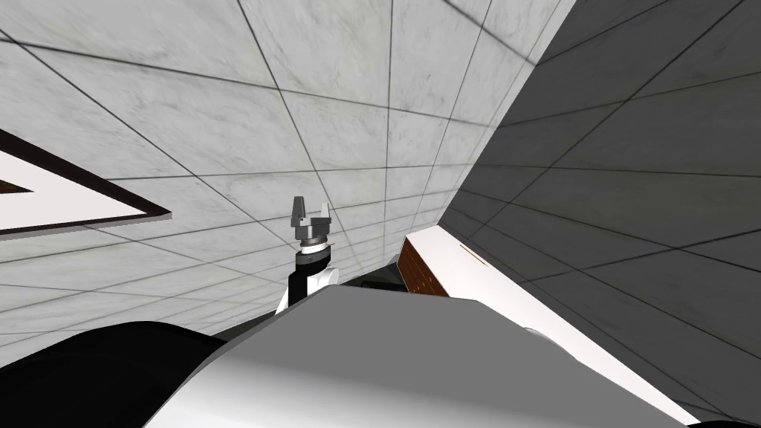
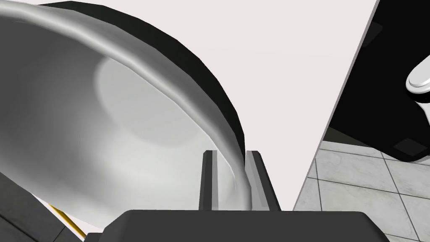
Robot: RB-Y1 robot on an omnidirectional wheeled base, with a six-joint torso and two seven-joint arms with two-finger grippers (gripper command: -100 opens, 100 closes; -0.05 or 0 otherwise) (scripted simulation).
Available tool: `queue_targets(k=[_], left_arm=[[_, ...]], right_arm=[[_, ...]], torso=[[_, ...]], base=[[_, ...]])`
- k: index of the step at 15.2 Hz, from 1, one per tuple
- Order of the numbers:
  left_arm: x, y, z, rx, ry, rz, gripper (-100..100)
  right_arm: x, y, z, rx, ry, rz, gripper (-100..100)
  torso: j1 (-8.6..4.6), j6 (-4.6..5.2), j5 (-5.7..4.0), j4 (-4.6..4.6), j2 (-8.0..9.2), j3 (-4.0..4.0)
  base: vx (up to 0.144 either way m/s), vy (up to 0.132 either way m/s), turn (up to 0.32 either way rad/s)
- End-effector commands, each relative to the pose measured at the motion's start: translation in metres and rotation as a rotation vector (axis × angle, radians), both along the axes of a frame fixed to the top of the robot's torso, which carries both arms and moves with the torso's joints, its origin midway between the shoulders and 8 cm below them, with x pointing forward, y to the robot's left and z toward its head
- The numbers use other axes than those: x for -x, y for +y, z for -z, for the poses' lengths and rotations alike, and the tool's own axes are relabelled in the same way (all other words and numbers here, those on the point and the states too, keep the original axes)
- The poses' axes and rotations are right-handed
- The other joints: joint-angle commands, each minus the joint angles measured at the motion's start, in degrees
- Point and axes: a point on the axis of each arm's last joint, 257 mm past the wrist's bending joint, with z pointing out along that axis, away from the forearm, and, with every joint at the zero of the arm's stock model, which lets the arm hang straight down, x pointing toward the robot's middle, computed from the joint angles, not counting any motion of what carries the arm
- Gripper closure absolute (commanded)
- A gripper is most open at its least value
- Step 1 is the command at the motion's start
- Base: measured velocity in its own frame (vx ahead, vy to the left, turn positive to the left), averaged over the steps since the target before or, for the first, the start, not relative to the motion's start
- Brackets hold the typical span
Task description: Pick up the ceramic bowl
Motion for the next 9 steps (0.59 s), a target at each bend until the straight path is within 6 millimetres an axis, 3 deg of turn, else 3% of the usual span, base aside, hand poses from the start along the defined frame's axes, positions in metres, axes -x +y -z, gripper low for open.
queue_targets(k=[1,6,9], left_arm=[[0.000,0.000,0.000,0.000,0.000,0.000,0],[0.000,0.000,0.000,0.000,0.000,0.000,0],[0.000,0.000,0.000,0.000,0.000,0.000,0]], right_arm=[[0.000,0.000,0.000,0.000,0.000,0.000,100],[-0.017,-0.003,-0.021,0.007,0.002,-0.038,100],[-0.018,-0.002,-0.023,0.006,0.003,-0.042,100]], torso=[[0.00,0.00,0.00,0.00,0.00,0.00],[0.16,0.00,0.10,-0.01,0.02,0.00],[0.24,-0.02,0.13,-0.01,0.01,0.00]], base=[[0.000,0.000,0.000],[-0.003,0.021,-0.108],[-0.005,0.024,-0.073]])
